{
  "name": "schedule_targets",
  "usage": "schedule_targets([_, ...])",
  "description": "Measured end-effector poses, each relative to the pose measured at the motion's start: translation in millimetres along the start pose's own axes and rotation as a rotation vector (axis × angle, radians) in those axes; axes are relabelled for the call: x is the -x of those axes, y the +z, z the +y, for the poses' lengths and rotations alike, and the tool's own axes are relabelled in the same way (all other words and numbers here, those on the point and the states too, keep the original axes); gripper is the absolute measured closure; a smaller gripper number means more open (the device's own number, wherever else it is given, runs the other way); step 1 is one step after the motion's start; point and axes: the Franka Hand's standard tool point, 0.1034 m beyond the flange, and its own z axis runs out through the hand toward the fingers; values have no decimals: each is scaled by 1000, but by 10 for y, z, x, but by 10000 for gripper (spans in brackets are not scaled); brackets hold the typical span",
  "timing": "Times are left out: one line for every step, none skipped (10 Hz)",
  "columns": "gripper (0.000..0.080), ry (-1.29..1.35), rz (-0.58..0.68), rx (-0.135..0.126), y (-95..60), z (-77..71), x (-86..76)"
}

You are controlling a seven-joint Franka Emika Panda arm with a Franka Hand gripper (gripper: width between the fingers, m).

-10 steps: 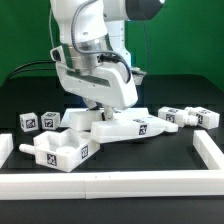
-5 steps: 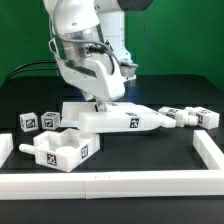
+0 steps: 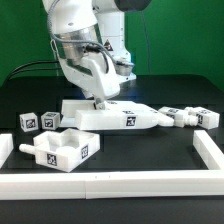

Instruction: Assemble chair

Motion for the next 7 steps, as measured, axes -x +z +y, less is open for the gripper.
schedule_targets([515, 96, -6, 12, -10, 210, 39])
schedule_targets([515, 191, -15, 21, 15, 390, 120])
schedule_targets([515, 257, -13, 29, 61, 488, 171])
schedule_targets([515, 235, -16, 35, 85, 491, 173])
schedule_targets([515, 235, -16, 36, 91, 485, 168])
schedule_targets([515, 264, -10, 28, 110, 510, 152])
schedule_targets([515, 316, -10, 23, 156, 563, 151])
